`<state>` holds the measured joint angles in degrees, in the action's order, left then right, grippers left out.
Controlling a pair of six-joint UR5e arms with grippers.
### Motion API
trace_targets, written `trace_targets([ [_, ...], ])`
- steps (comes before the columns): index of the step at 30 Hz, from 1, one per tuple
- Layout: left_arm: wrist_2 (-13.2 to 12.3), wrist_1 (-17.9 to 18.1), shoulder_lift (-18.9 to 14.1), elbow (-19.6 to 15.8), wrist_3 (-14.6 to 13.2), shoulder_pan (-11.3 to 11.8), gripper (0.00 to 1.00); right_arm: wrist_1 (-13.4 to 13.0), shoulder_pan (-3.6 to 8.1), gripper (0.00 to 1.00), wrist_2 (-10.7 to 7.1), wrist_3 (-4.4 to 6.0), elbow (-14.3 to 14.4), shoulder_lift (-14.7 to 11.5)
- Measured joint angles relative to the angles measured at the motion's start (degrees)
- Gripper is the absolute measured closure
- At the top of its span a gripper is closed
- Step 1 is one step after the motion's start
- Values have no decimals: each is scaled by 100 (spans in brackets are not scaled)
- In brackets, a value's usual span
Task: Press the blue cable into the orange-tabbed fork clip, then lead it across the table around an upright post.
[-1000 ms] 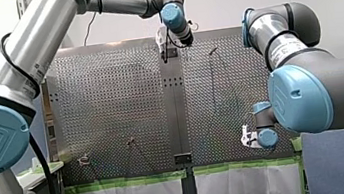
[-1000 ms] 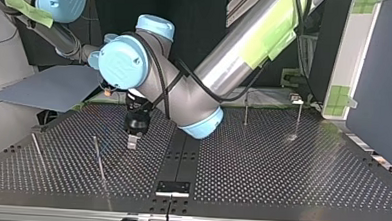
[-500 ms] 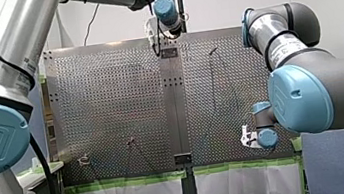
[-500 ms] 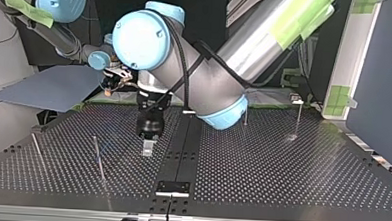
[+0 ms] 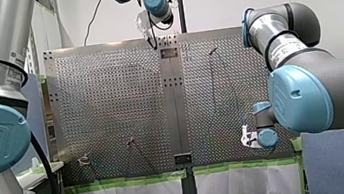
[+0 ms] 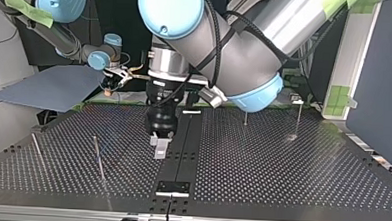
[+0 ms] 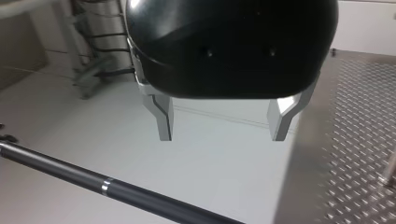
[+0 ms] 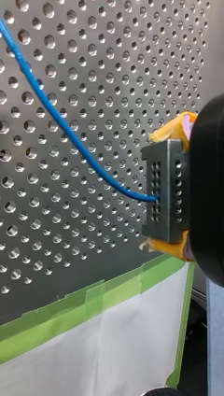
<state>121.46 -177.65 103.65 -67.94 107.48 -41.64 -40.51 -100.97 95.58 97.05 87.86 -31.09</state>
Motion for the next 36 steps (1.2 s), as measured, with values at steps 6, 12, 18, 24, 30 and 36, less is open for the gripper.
trace_targets([
  [6,-37,308,-310,-311,263,20,1,6,-3,100,-2,0,0,-1],
  [12,-34,615,-607,-620,416,63,1,7,-6,100,-4,0,0,0],
  [18,-42,936,-708,-938,625,127,1,7,-10,100,-3,0,0,0],
  [24,26,1261,-710,-1262,788,198,1,5,-22,100,2,0,0,1],
  [30,115,1597,-711,-1599,811,222,1,7,-24,100,-2,0,1,0],
  [36,134,1921,-696,-1925,774,198,1,7,-30,100,-3,0,1,0],
])
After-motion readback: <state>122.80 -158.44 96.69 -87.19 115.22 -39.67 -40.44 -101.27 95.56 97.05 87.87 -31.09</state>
